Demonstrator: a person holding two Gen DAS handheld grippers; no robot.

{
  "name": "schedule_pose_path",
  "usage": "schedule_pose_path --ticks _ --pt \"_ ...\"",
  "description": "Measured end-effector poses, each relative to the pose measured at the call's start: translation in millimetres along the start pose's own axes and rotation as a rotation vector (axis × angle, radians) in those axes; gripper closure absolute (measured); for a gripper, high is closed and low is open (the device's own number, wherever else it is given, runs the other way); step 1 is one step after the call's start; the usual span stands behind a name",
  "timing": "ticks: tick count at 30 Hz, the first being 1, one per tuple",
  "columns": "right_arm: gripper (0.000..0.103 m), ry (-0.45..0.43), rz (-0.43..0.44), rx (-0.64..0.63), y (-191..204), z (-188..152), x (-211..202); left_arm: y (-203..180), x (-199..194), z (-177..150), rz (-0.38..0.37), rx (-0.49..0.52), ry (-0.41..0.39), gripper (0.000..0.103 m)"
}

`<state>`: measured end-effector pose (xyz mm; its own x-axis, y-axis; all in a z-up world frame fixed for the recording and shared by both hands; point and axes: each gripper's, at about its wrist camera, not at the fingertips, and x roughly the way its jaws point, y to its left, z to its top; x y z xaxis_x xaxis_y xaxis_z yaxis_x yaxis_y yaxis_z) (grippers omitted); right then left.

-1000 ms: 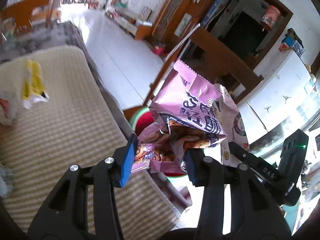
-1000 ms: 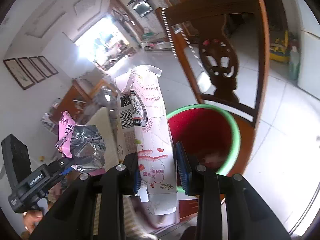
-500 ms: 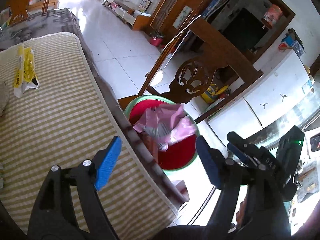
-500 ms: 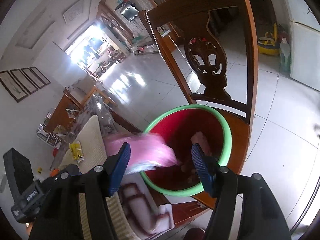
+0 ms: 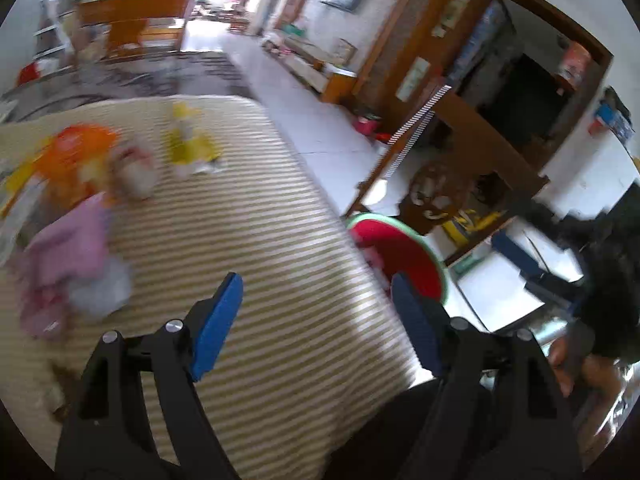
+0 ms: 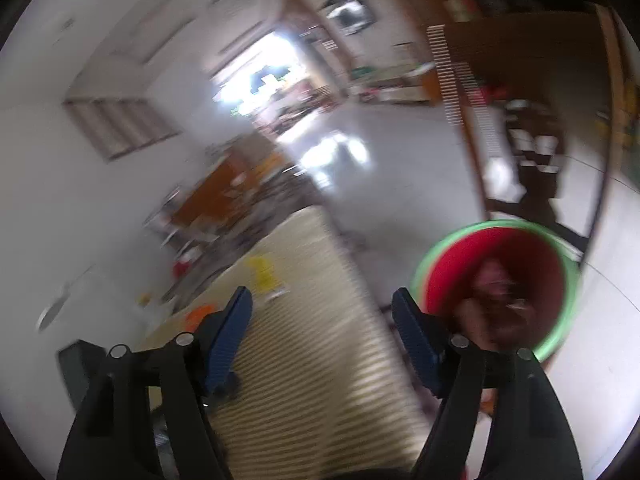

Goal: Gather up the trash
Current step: 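Move both tools back over the remaining trash on the table, then grasp the pink plastic bag with the left tool while the right tool grasps grey crumpled paper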

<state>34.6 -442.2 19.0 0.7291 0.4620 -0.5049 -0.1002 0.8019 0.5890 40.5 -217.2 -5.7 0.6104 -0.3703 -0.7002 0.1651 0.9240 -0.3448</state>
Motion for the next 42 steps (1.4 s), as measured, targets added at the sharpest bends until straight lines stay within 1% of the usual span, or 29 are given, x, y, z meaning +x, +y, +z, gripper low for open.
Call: schedule_pose_path --ticks 2,4,5,7,8,9,10,11,12,13,14,15,16,18,20,22,23,24,25,27,30,34,38,39,41,42 --pt "0.029 0.035 0.038 -0.051 22 -12 14 22 -12 -10 0.048 -0.02 0.004 0.029" --pt "0.029 0.086 0.074 -0.085 39 -28 31 39 -21 -17 0.091 -0.013 -0.003 0.029" --pt "0.029 0.109 0.076 -0.089 43 -33 37 47 -27 -19 0.119 -0.002 -0.011 0.029" --pt "0.029 0.187 0.061 -0.122 51 -40 50 67 -39 -20 0.188 0.036 -0.032 0.029" --pt "0.029 0.194 0.074 -0.133 54 -41 51 77 -43 -19 0.229 0.065 -0.038 0.029" --pt "0.029 0.189 0.073 -0.137 54 -39 50 88 -47 -17 0.285 0.099 -0.042 0.029" --pt "0.029 0.184 0.066 -0.135 53 -40 50 99 -48 -15 0.325 0.122 -0.038 0.029" --pt "0.028 0.186 0.064 -0.127 51 -40 50 109 -48 -12 0.349 0.135 -0.028 0.029" --pt "0.028 0.194 0.064 -0.111 49 -41 51 122 -45 -7 0.354 0.143 -0.004 0.029" --pt "0.028 0.202 0.065 -0.102 49 -41 52 129 -41 -4 0.344 0.141 0.012 0.03" --pt "0.028 0.216 0.068 -0.101 49 -42 54 133 -37 -1 0.329 0.136 0.026 0.034" --pt "0.028 0.227 0.068 -0.106 48 -43 55 139 -29 3 0.299 0.132 0.057 0.038" --pt "0.028 0.237 0.063 -0.115 48 -44 58 142 -23 4 0.284 0.133 0.074 0.04" --pt "0.028 0.242 0.049 -0.145 51 -45 59 149 -12 8 0.288 0.124 0.096 0.041" --pt "0.028 0.249 0.046 -0.183 56 -48 60 155 -4 10 0.28 0.077 0.1 0.041" --pt "0.028 0.264 0.047 -0.206 58 -50 62 161 4 12 0.264 -0.005 0.108 0.041" --pt "0.028 0.268 0.042 -0.215 59 -52 63 162 5 12 0.256 -0.03 0.099 0.049" --pt "0.028 0.269 0.038 -0.222 59 -53 64 162 5 12 0.261 -0.033 0.097 0.054" --pt "0.028 0.273 0.037 -0.227 60 -54 65 162 3 12 0.265 -0.033 0.087 0.057" --pt "0.028 0.277 0.038 -0.228 59 -54 65 163 0 9 0.273 -0.032 0.089 0.082" --pt "0.028 0.278 0.033 -0.212 56 -53 66 169 -15 1 0.252 -0.069 0.073 0.086" --pt "0.028 0.287 0.014 -0.212 58 -53 69 173 -45 -13 0.25 -0.112 0.02 0.086" --pt "0.028 0.298 -0.032 -0.241 64 -55 73 179 -73 -34 0.243 -0.17 -0.009 0.086" --pt "0.028 0.299 -0.043 -0.25 66 -55 75 181 -81 -42 0.251 -0.181 -0.014 0.086" --pt "0.028 0.302 -0.066 -0.29 74 -56 81 184 -87 -48 0.262 -0.188 -0.013 0.086" --pt "0.028 0.304 -0.065 -0.3 76 -57 83 185 -92 -53 0.269 -0.191 -0.01 0.086"
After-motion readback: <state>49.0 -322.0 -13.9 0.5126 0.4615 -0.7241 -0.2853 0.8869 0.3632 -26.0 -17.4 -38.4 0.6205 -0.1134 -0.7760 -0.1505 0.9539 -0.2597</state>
